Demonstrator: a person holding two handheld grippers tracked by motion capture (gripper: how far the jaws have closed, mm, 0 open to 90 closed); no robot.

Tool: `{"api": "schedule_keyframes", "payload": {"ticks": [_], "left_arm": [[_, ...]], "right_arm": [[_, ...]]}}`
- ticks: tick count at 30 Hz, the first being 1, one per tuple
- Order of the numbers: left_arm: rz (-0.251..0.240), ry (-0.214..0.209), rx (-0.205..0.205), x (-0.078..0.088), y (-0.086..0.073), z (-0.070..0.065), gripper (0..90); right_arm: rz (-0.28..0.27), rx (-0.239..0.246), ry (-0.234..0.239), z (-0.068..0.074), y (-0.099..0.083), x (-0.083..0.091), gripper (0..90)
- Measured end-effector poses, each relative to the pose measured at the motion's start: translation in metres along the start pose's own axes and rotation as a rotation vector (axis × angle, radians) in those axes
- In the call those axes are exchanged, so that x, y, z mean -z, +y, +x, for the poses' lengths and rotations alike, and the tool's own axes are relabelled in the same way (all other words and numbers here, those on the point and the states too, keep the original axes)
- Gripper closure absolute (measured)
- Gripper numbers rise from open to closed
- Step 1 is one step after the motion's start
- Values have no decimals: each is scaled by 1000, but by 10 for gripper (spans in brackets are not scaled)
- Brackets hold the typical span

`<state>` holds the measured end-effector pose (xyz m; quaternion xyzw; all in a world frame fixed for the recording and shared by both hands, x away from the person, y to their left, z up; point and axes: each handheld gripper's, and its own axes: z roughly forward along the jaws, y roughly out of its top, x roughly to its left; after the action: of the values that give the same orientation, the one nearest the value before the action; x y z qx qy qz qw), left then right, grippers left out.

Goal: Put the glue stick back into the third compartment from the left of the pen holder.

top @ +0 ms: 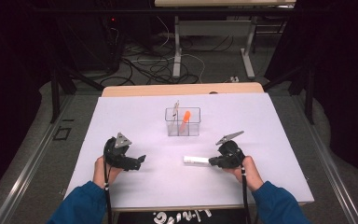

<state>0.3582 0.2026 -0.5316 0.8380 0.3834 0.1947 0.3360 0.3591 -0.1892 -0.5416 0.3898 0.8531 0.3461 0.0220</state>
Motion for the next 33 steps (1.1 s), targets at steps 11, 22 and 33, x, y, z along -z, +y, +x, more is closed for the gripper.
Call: {"api": "schedule_keyframes", "payload": {"ticks": [11,22,33], "left_arm": [[-4,0,12,-1,0,-1,22],[-6,-1,12,-1,0,-2,22],[-3,1,1,0,0,1,22]], "right_arm": [[34,33,-1,10,5,-4,900],[32,53,-11,17,8,-9,887],[12,102,-42,13,6,4,714]]}}
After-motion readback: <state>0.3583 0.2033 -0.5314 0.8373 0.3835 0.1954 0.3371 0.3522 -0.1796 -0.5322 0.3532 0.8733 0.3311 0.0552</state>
